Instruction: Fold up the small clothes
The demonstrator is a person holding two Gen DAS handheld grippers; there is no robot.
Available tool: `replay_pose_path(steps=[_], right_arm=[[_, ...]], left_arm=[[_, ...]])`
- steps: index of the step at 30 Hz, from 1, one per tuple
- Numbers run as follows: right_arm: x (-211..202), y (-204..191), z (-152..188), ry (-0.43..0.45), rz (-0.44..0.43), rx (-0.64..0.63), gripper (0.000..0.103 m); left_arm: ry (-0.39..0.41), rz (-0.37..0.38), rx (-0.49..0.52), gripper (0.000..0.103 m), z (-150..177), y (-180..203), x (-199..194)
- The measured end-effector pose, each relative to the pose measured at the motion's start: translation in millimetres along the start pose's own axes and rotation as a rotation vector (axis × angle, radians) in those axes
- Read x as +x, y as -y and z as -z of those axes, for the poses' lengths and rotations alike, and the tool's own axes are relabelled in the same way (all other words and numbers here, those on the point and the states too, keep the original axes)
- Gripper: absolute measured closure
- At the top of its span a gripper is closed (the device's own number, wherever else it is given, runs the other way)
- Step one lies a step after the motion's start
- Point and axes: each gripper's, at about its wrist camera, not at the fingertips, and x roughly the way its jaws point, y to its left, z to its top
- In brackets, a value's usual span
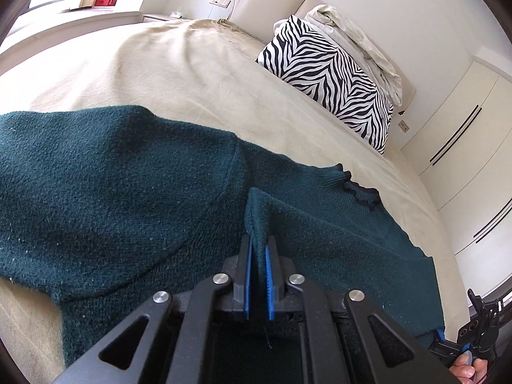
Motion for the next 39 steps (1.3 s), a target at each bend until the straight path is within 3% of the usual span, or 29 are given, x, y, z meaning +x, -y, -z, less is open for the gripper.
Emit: replay_pose_path(steps=[4,13,22,26,31,35,37,39], right_arm=[[-1,-4,-1,-0.017,0.018,-0.007,0.03],[-12,4,-23,0.06,-0.038,0.07,0.029],[-24,39,-29,0.102,-0.173,0.215,0.036],[-24,34,-28,0.087,-0.146,0.207,0.035],[-43,31,-15,0.081,-0.126,0.296,0.032],[-69,-3,-14,0.112,0.06,0.146,0.03],[-71,-24,-20,0.133,0.077,0.039,0.03],[-57,-42,-23,0.086,0.088,-0.045,0.03]], left_arm=[[0.001,0.001,0.011,0.095,1,1,0],[-0.021,0.028,0.036,0.094,8,10,0],[-0.054,0.052,0.055,0.088,8,12,7],[-0.044,0.061,0.063,0.088,11,10,6],[-0.04,0.08,0.075,0.084,15,11,5],[-0.035,0.095,0.067,0.083,16,9,5],[-0.034,0.097,0.069,0.083,17,9,5],[-0.034,0.096,0.071,0.082,17,9,5]])
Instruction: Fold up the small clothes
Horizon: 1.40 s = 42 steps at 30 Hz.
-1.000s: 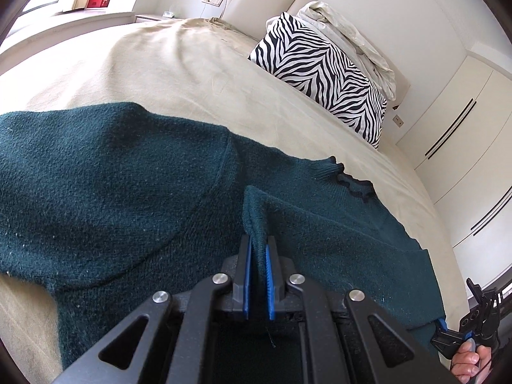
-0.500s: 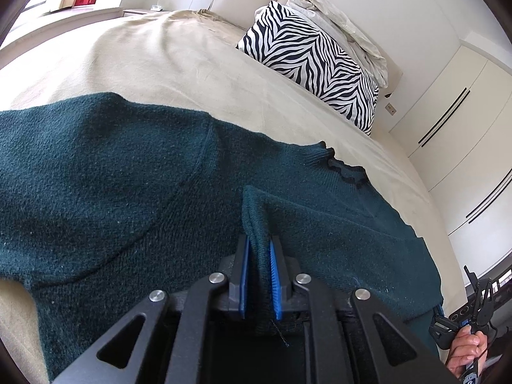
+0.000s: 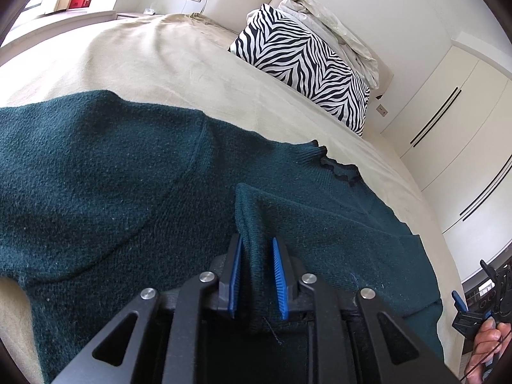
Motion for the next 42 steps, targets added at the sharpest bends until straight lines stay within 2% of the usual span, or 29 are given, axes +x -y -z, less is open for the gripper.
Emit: replay_pose_path(steps=[3,5,7,9,11,12,16,17,19,23,25,26,28,30,32,34,35,37,39,42], right_arm=[[42,-16,5,-0.118,-0.012,-0.081,0.03],[72,-14,10,-0.168,0.019,-0.11,0.031],[88,3,7,-0.156,0.085,-0.112,0.033],[90,12,-4,-0.12,0.056,-0.146,0.041],[91,14,-16,-0.098,0.077,-0.166,0.057],[89,14,-22,-0.087,0.087,-0.172,0.058],[78,13,-45,-0.043,0.195,-0.157,0.055],[73,6,-47,-0.02,0.228,-0.175,0.051],[65,-10,-48,0.003,0.189,-0.229,0.046],[90,-35,-47,-0.076,0.138,-0.305,0.042],[120,-25,-48,-0.155,0.179,-0.31,0.037],[132,-16,-49,-0.171,0.213,-0.306,0.041],[124,-7,-54,-0.13,0.188,-0.284,0.054],[100,-5,-58,-0.05,0.201,-0.234,0.051],[68,-8,-55,0.063,0.271,-0.22,0.047],[41,-10,-44,0.086,0.23,-0.207,0.043],[31,-13,-35,0.073,0.217,-0.218,0.043],[12,-21,-12,0.046,0.212,-0.267,0.043],[-3,-26,13,0.007,0.199,-0.308,0.043],[-11,-25,47,-0.052,0.181,-0.297,0.043]], left_arm=[[0.0,0.002,-0.001,0.082,1,0,0],[-0.001,0.004,-0.003,0.082,0,-1,0],[-0.001,0.006,-0.004,0.082,0,-1,0],[0.001,0.008,-0.003,0.082,0,-2,1],[0.003,0.008,-0.003,0.082,0,-2,0],[0.003,0.008,-0.006,0.082,0,-2,0],[0.004,0.016,-0.027,0.085,1,-7,-2],[0.005,0.016,-0.027,0.086,1,-8,-2],[0.006,0.014,-0.025,0.086,2,-7,-2],[0.003,0.016,-0.027,0.086,2,-7,-1],[0.003,0.011,-0.022,0.086,2,-7,-1],[0.002,0.01,-0.02,0.086,2,-6,0],[0.002,0.011,-0.021,0.086,2,-6,-1],[0.003,0.02,-0.029,0.086,1,-8,-1],[0.004,0.036,-0.042,0.086,1,-11,-2],[-0.001,0.072,-0.067,0.085,-1,-14,-5],[-0.008,0.083,-0.082,0.083,-3,-17,-8],[-0.008,0.099,-0.113,0.07,-5,-21,-25],[0.046,0.102,-0.154,0.047,-3,-31,-55],[0.137,0.094,-0.256,0.042,2,-67,-109]])
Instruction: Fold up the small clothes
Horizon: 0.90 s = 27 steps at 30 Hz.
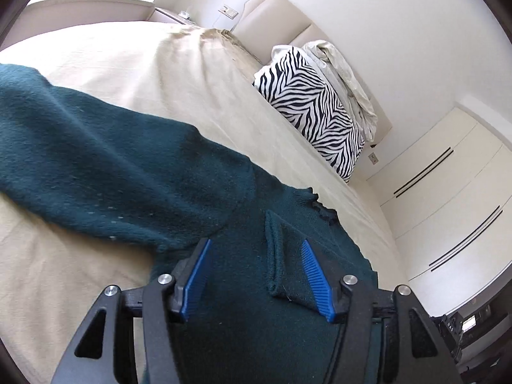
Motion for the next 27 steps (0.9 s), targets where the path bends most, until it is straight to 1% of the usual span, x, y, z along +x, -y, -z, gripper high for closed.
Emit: replay_pose_path(steps=[2,6,8,10,11,15,17,20,22,23,24,25,26,27], right_arm=[[3,-8,24,-0.046,-0.021,-0.01,0.043],[10,-22,62,-0.118,-0.049,-0.033,0.043],[15,-34,73,-0.134,-0.058,-0.047,0.043],[16,-44,82,-0.144,-0.07,-0.065,0.043],[16,-49,85,-0.147,-0.071,-0.073,0.043],[19,-65,90,-0.156,-0.069,-0.104,0.043],[19,-68,91,-0.157,-0.067,-0.107,0.043],[17,-66,88,-0.154,-0.061,-0.099,0.043],[18,-64,87,-0.16,-0.06,-0.094,0.043],[20,-62,86,-0.164,-0.054,-0.093,0.043],[22,-61,85,-0.168,-0.051,-0.09,0.043],[22,-59,85,-0.171,-0.051,-0.088,0.043],[22,-57,86,-0.172,-0.052,-0.085,0.043],[23,-55,85,-0.171,-0.052,-0.082,0.043]], left_arm=[[0.077,-0.014,-0.111,0.042,-8,-36,-40],[0.224,-0.101,-0.359,0.042,-20,-119,-111],[0.29,-0.143,-0.461,0.042,-25,-151,-139],[0.341,-0.15,-0.54,0.04,-31,-175,-158],[0.357,-0.156,-0.575,0.038,-34,-185,-162],[0.405,-0.149,-0.67,0.039,-50,-221,-161],[0.407,-0.151,-0.701,0.043,-61,-232,-152],[0.41,-0.153,-0.711,0.043,-81,-241,-140],[0.429,-0.153,-0.727,0.048,-92,-249,-134],[0.432,-0.151,-0.739,0.058,-97,-255,-132],[0.424,-0.16,-0.748,0.076,-102,-260,-127],[0.412,-0.171,-0.755,0.086,-106,-265,-123],[0.397,-0.177,-0.76,0.092,-108,-270,-120],[0.387,-0.183,-0.756,0.094,-111,-270,-118]])
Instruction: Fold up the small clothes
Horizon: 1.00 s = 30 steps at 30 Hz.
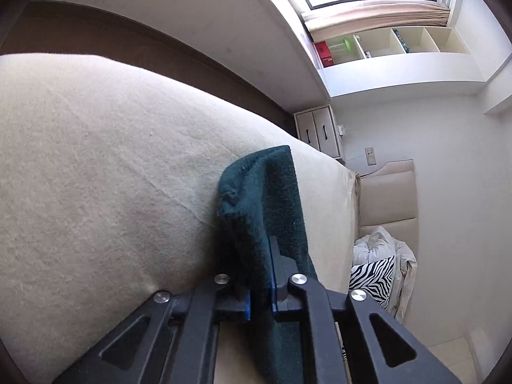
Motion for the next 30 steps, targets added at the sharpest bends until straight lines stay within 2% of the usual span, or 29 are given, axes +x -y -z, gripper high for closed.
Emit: replay_pose_path(steps=[2,4,6,8,11,13,15,17,19,20,22,24,25,27,30], right_arm=[[-2,3,0,0.004,-0.011,0.006,0.043],[-3,8,-1,0.01,-0.018,0.013,0.043],[-2,12,-1,0.007,-0.027,0.019,0.043],[-3,16,-1,0.007,-0.033,0.024,0.043],[-7,25,-2,0.012,-0.046,0.042,0.043],[-10,33,-5,0.019,-0.048,0.06,0.043],[-10,40,-9,0.017,-0.052,0.081,0.043],[-8,44,-14,0.006,-0.047,0.088,0.043],[-2,41,-20,-0.017,-0.044,0.069,0.043],[3,37,-23,-0.035,-0.043,0.058,0.037],[19,25,-30,-0.065,-0.056,0.038,0.03],[43,5,-39,-0.107,-0.081,0.011,0.03],[59,-7,-42,-0.141,-0.106,0.0,0.03],[95,-30,-48,-0.22,-0.152,-0.015,0.03],[151,-52,-51,-0.331,-0.144,0.008,0.03]], left_arm=[[0.018,-0.033,0.072,0.095,6,17,-8],[0.028,-0.032,0.191,0.095,23,52,-14],[0.007,-0.014,0.352,0.095,55,99,-16],[-0.012,0.01,0.546,0.095,103,152,-17],[-0.039,0.032,0.893,0.095,212,217,-19],[-0.081,0.04,1.127,0.094,296,237,-12],[-0.104,0.006,1.356,0.091,381,230,3],[-0.166,-0.05,1.493,0.09,443,208,25],[-0.249,-0.115,1.552,0.084,475,173,45],[-0.227,-0.138,1.576,0.083,479,158,48],[-0.196,-0.113,1.569,0.072,476,157,38],[-0.19,-0.07,1.509,0.023,463,157,29],[-0.186,-0.057,1.481,0.02,456,155,28],[-0.204,-0.039,1.421,0.02,442,151,25],[-0.243,-0.031,1.337,0.02,424,147,27]])
